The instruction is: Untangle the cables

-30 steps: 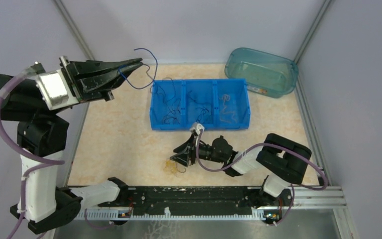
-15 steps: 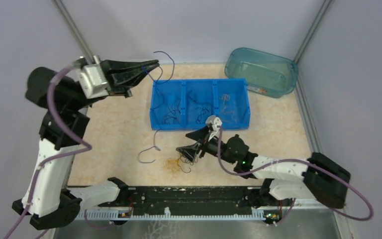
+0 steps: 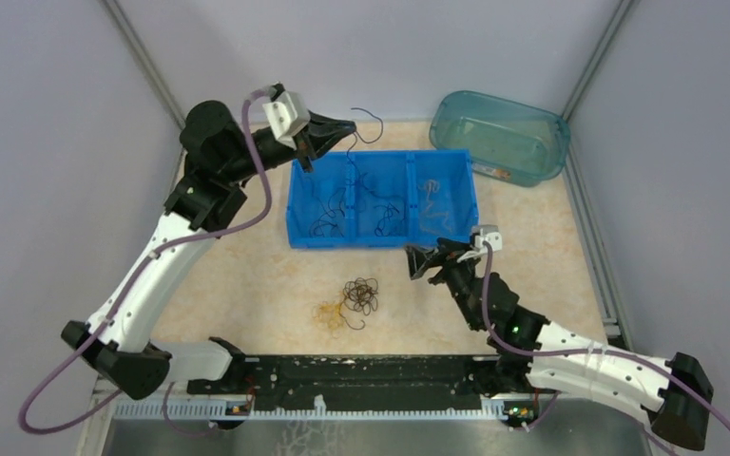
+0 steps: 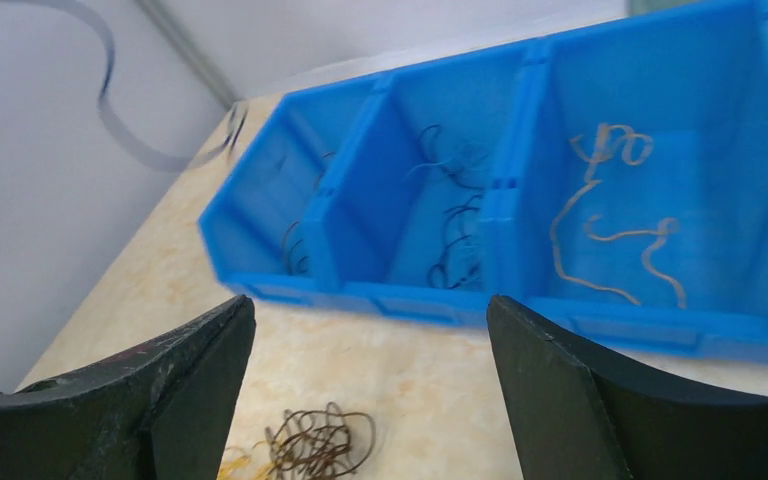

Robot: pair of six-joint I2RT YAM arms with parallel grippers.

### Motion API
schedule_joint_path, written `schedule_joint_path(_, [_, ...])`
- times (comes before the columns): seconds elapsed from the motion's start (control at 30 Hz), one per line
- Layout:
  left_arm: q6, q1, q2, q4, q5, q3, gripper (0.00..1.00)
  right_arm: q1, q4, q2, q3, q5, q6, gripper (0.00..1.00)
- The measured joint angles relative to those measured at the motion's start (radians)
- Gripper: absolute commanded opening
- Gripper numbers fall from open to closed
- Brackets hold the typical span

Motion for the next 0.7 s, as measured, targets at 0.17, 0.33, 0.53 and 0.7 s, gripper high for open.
schedule_joint_path(0.17, [-0.018, 0.000, 0.093, 0.040, -0.017, -0.004, 0.00, 0.000, -0.105, -0.068, 0.000, 0.135, 0.008, 0.87])
schedule_joint_path(0.33, [-0.021, 0.000, 0.194, 0.063, -0.027, -0.003, 0.00, 0.000, -0.148, -0.108, 0.003, 0.183, -0.019, 0.88])
schedule_joint_path(0.53, [-0.022, 0.000, 0.298, 0.074, -0.040, 0.014, 0.00, 0.000, -0.173, -0.130, 0.010, 0.204, -0.059, 0.88])
schedule_joint_path(0.7, [0.004, 0.000, 0.363, 0.082, -0.062, 0.029, 0.00, 0.000, -0.177, -0.144, 0.014, 0.206, -0.094, 0.88])
